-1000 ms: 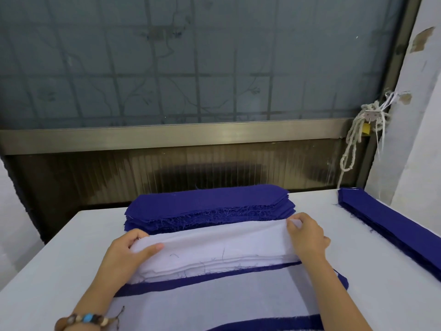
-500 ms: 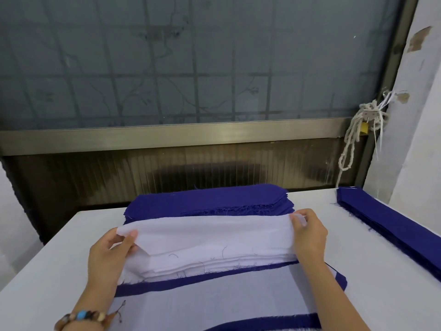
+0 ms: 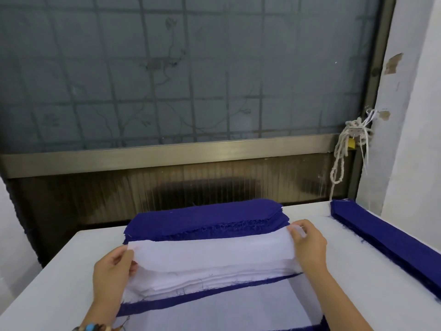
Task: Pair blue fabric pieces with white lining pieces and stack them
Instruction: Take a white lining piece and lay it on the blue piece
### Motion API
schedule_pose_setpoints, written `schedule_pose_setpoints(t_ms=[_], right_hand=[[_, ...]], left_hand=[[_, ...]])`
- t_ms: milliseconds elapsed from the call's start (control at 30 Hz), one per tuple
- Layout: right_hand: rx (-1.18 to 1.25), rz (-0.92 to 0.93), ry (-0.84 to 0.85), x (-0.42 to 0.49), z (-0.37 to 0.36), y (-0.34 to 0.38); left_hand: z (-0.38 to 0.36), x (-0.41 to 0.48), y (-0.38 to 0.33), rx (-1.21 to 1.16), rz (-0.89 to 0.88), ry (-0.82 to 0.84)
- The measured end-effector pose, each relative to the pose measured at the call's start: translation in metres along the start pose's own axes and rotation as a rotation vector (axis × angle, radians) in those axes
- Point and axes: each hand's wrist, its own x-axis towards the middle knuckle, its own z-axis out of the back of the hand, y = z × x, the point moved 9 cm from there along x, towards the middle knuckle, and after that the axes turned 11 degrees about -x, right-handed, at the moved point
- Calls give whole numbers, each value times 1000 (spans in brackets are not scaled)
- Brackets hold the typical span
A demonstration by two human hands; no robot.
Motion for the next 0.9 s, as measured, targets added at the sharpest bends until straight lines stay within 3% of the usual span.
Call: schedule_pose_setpoints(t_ms=[267,467,900], right_hand=[[-79,52,89,-10,35,-10],[-94,85,185,-33,40,-20],[-348,246,261,-63,38,-29]], left_hand=[[15,-25,-14,42,129,122],[56,-52,-8,213,37,157],[71,-88,26,248,-120,248]])
